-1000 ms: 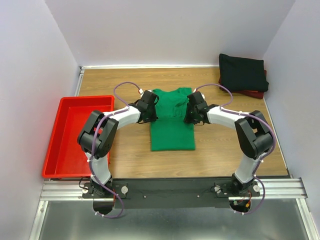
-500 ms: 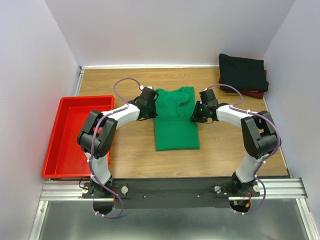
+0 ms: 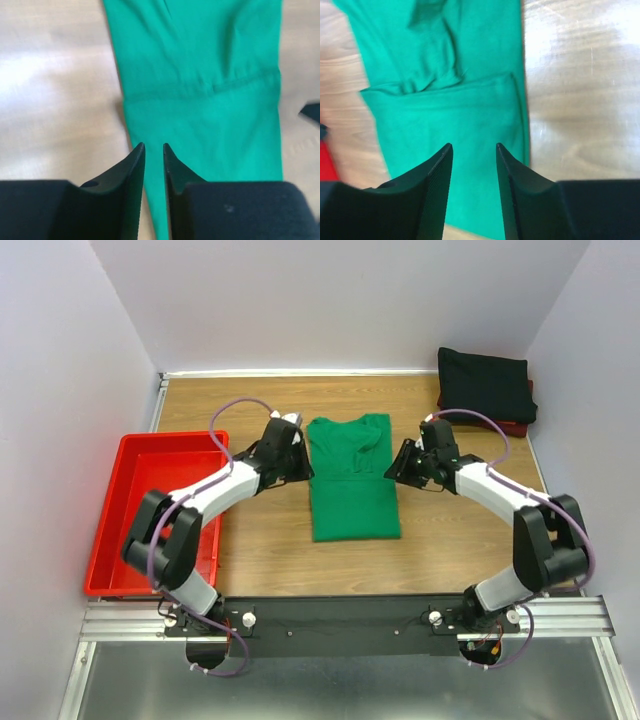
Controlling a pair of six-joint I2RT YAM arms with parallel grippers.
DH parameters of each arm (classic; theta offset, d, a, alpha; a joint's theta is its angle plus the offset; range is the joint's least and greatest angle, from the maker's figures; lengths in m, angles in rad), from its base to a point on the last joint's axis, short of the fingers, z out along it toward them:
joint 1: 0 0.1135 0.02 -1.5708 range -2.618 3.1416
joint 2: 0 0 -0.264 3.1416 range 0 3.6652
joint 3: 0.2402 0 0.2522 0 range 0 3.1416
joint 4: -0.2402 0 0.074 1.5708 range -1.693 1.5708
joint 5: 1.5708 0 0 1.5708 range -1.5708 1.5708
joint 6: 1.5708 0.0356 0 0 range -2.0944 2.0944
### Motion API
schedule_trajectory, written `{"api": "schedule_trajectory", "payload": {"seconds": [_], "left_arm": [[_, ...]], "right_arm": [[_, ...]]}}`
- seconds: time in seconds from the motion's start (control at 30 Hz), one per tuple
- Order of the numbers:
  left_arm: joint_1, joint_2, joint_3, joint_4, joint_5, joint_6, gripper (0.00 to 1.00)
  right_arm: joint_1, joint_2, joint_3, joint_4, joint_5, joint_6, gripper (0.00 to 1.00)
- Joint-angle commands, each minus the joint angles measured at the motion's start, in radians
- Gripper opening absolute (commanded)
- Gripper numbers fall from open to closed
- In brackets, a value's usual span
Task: Fold and stack the t-shirts
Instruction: Fold the tshirt
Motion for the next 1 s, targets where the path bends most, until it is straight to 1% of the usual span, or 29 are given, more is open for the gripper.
{"api": "schedule_trajectory", "payload": {"seconds": [0.0, 0.13, 0.17, 0.2, 0.23, 0.37, 0.5, 0.7, 0.97], "left_arm": [[-0.007, -0.112, -0.149, 0.023, 0.149, -0.03, 0.32], [-0.03, -0.199, -0.27, 0.039, 0.197, -0.068, 0.36], [-0.039, -0.227, -0.308, 0.043, 0.214, -0.076, 0.42], [-0.041, -0.242, -0.324, 0.049, 0.22, -0.084, 0.47], [-0.044, -0.252, -0.337, 0.051, 0.232, -0.096, 0.48], [-0.052, -0.291, -0.412, 0.077, 0.258, -0.119, 0.48], [-0.067, -0.275, -0.445, 0.12, 0.289, -0.128, 0.48], [-0.091, -0.224, -0.468, 0.17, 0.313, -0.145, 0.46], [-0.114, -0.167, -0.472, 0.178, 0.301, -0.159, 0.43]], "right_arm": [[-0.012, -0.111, -0.073, -0.076, -0.037, 0.011, 0.5], [-0.01, -0.19, -0.149, -0.143, -0.058, 0.012, 0.5], [-0.01, -0.203, -0.181, -0.162, -0.069, 0.015, 0.5], [-0.01, -0.217, -0.198, -0.17, -0.08, 0.02, 0.5], [-0.01, -0.236, -0.212, -0.177, -0.098, 0.021, 0.5], [-0.01, -0.256, -0.284, -0.193, -0.128, 0.032, 0.5], [-0.01, -0.247, -0.337, -0.188, -0.151, 0.048, 0.5], [-0.012, -0.237, -0.346, -0.182, -0.143, 0.051, 0.5], [-0.01, -0.204, -0.357, -0.157, -0.174, 0.051, 0.46]]}}
